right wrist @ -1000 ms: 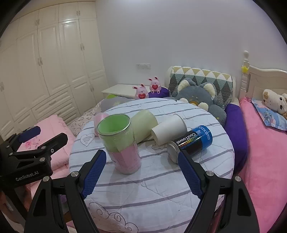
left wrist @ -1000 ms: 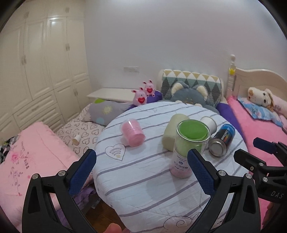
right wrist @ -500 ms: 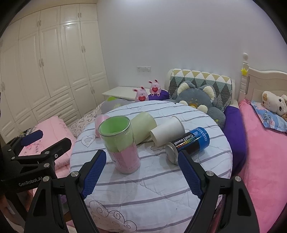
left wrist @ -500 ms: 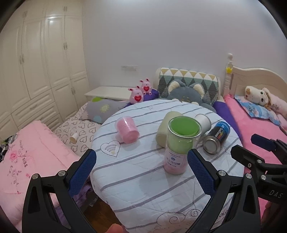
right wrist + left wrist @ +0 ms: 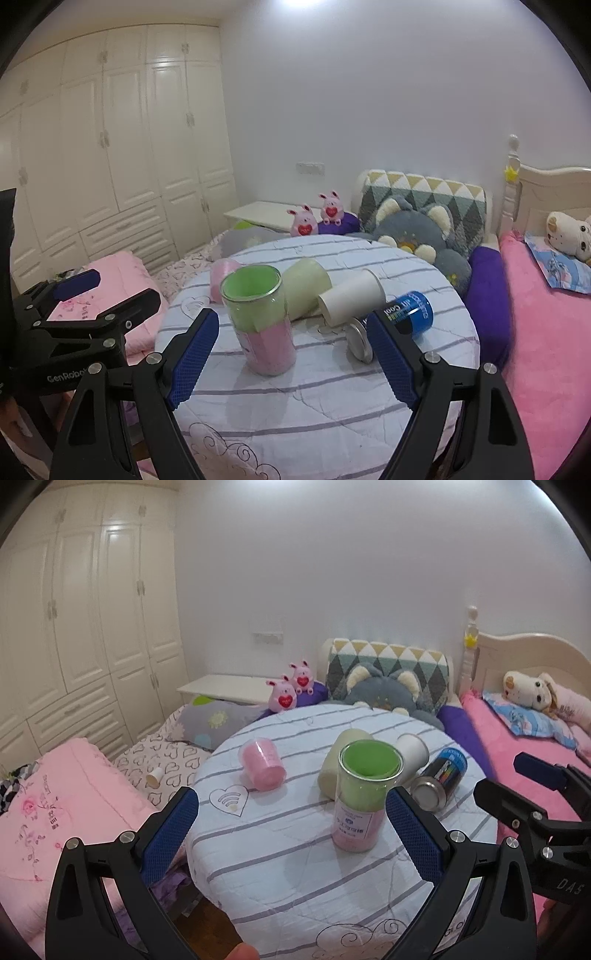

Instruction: Flip cup upright

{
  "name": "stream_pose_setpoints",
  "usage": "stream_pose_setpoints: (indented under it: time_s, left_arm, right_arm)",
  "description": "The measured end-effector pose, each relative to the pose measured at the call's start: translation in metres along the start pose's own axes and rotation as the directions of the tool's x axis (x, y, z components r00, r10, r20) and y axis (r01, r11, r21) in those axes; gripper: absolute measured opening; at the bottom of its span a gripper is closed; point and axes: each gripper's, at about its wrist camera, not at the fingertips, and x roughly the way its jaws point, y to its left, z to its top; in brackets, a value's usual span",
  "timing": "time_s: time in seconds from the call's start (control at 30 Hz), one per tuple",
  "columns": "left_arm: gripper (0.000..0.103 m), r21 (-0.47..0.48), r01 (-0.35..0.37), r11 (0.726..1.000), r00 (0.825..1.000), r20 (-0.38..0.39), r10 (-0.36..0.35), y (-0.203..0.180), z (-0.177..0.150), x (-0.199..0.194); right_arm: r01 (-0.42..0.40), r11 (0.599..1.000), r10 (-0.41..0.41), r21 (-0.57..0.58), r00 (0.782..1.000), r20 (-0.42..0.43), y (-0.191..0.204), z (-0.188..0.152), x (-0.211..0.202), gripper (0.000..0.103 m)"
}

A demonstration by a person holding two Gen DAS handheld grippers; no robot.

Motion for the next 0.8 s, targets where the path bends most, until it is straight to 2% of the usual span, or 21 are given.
stream_pose_setpoints:
  time_s: [0.17, 0.4, 0.8]
  left_arm:
    - [0.103, -0.009, -0.003, 1.000, 0.999, 0.033, 0.004, 0.000, 0.002, -0.005]
    - [0.103, -0.011, -0.003, 1.000, 0.999, 0.040, 0.004, -0.002, 0.002, -0.004]
    - [0.103, 0.012, 0.001, 1.000, 1.000, -0.001, -0.001, -0.007, -0.001, 0.008]
  right_arm:
    - [-0.013, 1.000, 0.013, -0.014, 0.999, 0.029, 0.001, 0.000, -0.004, 0.084]
    - [-0.035, 0.999, 0.036, -0.017, 0.998, 0.051, -0.002, -0.001, -0.005, 0.084]
    - [-0.035, 0.999, 0.036, -0.011, 0.999, 0.023, -0.005, -0.004, 0.004, 0.084]
